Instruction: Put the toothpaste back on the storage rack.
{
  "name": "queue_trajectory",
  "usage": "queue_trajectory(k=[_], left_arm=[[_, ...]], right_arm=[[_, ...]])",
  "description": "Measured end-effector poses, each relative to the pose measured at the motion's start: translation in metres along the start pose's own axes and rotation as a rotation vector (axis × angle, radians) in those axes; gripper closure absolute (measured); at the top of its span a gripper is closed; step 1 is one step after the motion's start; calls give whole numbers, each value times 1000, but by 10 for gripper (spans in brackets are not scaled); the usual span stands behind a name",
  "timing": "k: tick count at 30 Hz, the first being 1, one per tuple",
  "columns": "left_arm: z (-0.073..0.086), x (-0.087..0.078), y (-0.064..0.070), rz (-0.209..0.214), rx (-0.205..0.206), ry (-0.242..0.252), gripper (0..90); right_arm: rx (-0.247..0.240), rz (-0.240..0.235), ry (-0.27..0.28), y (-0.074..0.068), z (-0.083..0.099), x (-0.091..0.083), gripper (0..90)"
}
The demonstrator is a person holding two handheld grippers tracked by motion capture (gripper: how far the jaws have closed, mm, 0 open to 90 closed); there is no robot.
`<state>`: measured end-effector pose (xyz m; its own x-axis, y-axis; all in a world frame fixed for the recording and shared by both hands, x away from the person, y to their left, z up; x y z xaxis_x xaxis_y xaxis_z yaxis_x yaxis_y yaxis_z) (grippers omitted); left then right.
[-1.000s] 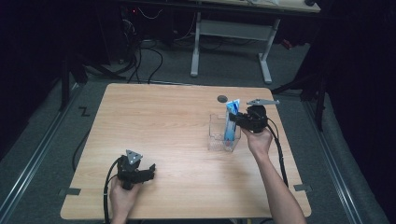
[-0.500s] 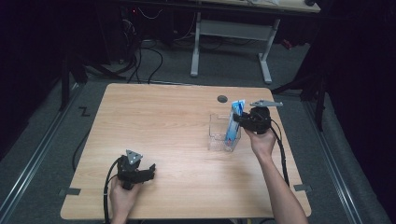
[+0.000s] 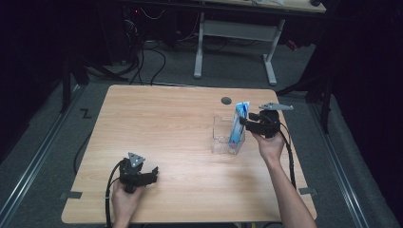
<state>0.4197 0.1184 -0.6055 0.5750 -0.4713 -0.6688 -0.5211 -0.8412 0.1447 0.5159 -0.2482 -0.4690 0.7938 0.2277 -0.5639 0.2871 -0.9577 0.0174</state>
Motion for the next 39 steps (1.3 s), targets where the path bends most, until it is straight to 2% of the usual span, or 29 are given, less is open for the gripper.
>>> queue_trajectory(k=[14, 26, 39], left_arm=[[0, 0, 0, 0, -1, 1, 155], [0, 0, 0, -1, -1, 1, 155], [0, 0, 0, -1, -1, 1, 155]], right_arm=[[-11, 17, 54, 7, -7, -21, 482], [-11, 27, 80, 15, -8, -35, 482], [5, -7, 108, 17, -7, -52, 473]])
Point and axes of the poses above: each handheld gripper's, and its own axes: x roughly forward along the jaws, z roughly out of its underside, y roughly to its right, the point moved 10 cm from there along x, roughly forward along the jaws, and after that the axes turned 11 degrees about z, right-handed, at the moved point
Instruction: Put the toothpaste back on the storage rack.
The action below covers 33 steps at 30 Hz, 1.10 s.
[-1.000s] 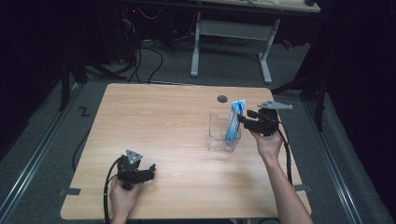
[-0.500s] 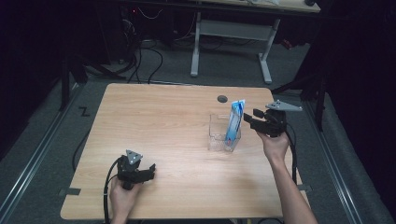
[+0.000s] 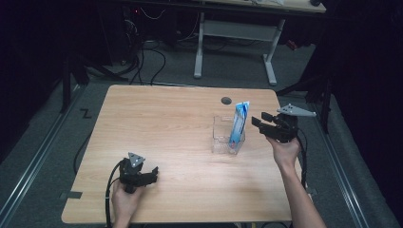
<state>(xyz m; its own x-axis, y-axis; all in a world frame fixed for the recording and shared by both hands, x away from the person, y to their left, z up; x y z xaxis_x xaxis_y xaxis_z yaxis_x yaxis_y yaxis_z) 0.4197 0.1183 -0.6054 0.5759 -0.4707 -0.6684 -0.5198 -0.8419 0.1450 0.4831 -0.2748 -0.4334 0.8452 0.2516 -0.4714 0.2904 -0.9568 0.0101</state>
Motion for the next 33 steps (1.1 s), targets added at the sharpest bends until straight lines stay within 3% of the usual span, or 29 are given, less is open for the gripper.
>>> queue_trajectory(k=[22, 33], left_arm=[[0, 0, 0, 0, 0, 0, 155], [0, 0, 0, 0, 0, 0, 155]], right_arm=[[37, 28, -3, 22, 17, -11, 466], [53, 26, -8, 26, 26, -17, 462]])
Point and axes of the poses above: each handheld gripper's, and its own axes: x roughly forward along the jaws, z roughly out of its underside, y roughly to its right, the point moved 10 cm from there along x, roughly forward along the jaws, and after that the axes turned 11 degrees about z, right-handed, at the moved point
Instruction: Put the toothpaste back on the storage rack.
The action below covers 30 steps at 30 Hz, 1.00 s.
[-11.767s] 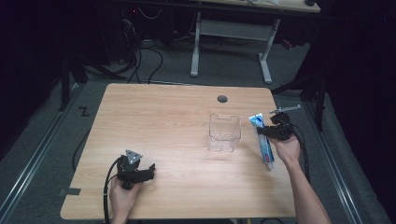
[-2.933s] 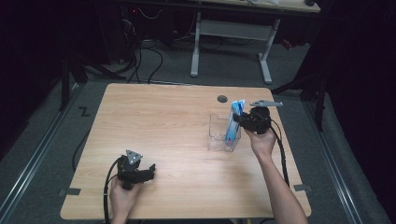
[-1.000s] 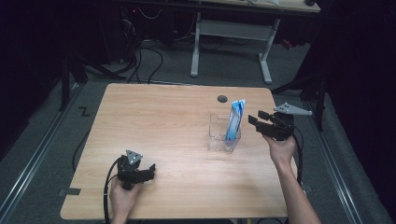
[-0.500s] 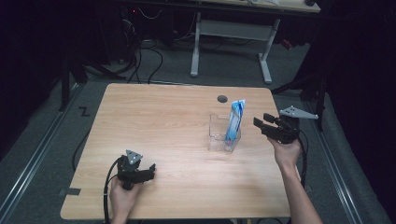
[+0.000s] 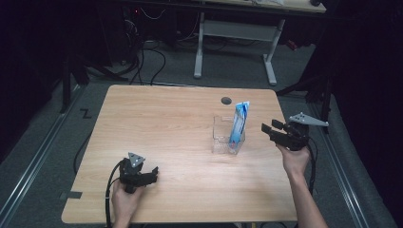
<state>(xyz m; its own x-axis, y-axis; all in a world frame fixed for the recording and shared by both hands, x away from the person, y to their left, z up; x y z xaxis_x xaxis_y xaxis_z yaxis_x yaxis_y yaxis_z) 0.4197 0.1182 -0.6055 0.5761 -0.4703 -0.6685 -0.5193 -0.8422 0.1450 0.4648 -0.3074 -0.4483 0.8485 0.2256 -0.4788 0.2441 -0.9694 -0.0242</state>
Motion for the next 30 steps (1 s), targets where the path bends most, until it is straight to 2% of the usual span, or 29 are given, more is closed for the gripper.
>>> queue_trajectory(k=[17, 30], left_arm=[[0, 0, 0, 0, 0, 0, 155], [0, 0, 0, 0, 0, 0, 155]], right_arm=[[9, -15, 13, -1, 16, -14, 450], [15, -22, 1, -3, 33, -19, 443]])
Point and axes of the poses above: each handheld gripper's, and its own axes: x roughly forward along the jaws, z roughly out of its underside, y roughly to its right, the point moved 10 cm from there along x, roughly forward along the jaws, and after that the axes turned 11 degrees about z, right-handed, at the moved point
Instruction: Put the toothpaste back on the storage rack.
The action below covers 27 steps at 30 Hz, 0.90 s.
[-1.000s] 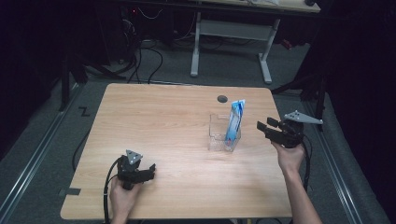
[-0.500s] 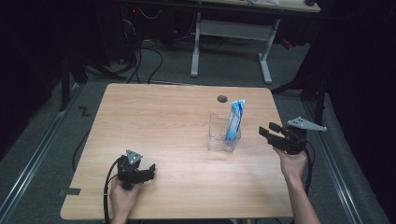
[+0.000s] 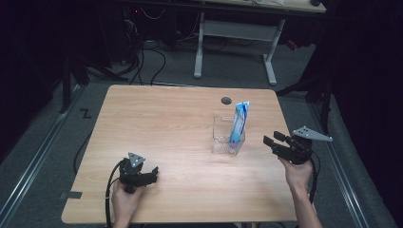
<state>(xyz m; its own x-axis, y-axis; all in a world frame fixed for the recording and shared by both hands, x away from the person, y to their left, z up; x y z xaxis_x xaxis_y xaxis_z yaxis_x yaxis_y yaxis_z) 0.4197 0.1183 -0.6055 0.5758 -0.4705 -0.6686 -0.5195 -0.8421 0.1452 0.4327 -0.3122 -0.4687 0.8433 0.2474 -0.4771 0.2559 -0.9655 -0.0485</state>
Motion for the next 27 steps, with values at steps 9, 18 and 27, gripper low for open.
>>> queue_trajectory(k=[9, 18, 27], left_arm=[[0, 0, 0, 0, 0, 0, 155], [0, 0, 0, 0, 0, 0, 155], [0, 0, 0, 0, 0, 0, 155]], right_arm=[[23, -6, -2, 0, 10, -1, 444], [35, -22, -16, -3, 24, -2, 444], [51, -26, -19, -5, 36, 0, 444]])
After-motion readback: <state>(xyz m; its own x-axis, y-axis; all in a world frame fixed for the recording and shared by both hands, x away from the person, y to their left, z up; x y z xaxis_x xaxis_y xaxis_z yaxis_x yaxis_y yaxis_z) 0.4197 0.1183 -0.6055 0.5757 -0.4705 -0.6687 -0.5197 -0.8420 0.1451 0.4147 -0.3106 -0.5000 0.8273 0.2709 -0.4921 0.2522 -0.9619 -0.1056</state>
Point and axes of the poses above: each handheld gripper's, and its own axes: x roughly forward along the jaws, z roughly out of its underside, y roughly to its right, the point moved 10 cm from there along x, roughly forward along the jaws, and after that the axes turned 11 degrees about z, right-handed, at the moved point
